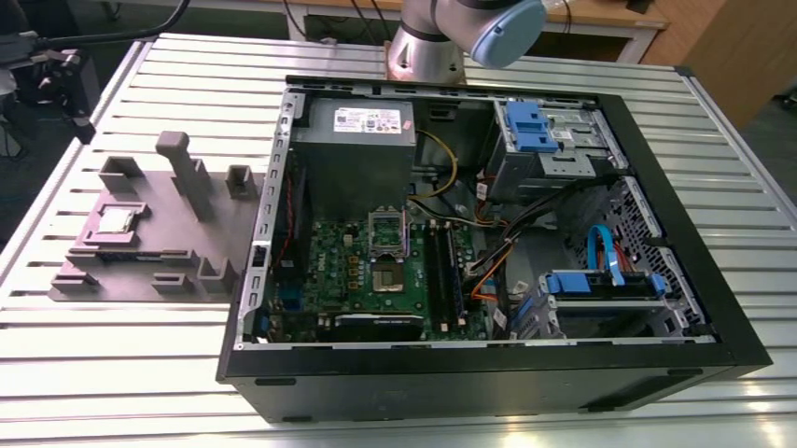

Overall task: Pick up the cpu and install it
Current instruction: 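Pick up the cpu and move it towards the insertion slot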

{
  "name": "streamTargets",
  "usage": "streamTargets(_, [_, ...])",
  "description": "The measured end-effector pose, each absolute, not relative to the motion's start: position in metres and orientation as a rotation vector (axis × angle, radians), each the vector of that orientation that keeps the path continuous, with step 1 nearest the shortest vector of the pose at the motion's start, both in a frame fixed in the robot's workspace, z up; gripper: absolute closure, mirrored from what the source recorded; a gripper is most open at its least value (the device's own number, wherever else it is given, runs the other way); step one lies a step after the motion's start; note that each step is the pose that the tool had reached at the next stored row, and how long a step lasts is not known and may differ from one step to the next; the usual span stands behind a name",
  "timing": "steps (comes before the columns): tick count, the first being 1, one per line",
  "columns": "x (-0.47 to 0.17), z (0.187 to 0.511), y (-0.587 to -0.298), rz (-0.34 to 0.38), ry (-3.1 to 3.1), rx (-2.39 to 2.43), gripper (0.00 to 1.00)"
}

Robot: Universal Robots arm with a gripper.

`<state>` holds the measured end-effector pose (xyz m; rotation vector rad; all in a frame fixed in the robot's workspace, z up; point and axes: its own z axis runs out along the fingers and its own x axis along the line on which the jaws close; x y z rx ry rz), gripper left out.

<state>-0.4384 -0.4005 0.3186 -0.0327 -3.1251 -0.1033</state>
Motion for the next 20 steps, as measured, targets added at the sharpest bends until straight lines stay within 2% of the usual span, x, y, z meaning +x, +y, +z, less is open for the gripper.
streamTargets(20, [-0.438, 0.29, -0.406, -0.102, -3.121, 0.021, 0.41])
